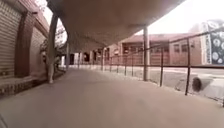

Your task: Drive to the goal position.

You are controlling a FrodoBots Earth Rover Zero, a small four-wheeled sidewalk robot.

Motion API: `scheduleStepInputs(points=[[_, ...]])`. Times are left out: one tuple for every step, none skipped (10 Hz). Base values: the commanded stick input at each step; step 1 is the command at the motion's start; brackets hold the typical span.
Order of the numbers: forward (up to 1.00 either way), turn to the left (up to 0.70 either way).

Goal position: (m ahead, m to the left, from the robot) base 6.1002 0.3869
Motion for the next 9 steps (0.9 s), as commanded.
scheduleStepInputs(points=[[0.7, 0.0], [0.7, 0.0], [0.7, 0.0], [0.7, 0.0], [0.7, 0.0], [0.7, 0.0], [0.7, 0.0], [0.7, 0.0], [0.7, 0.0]])
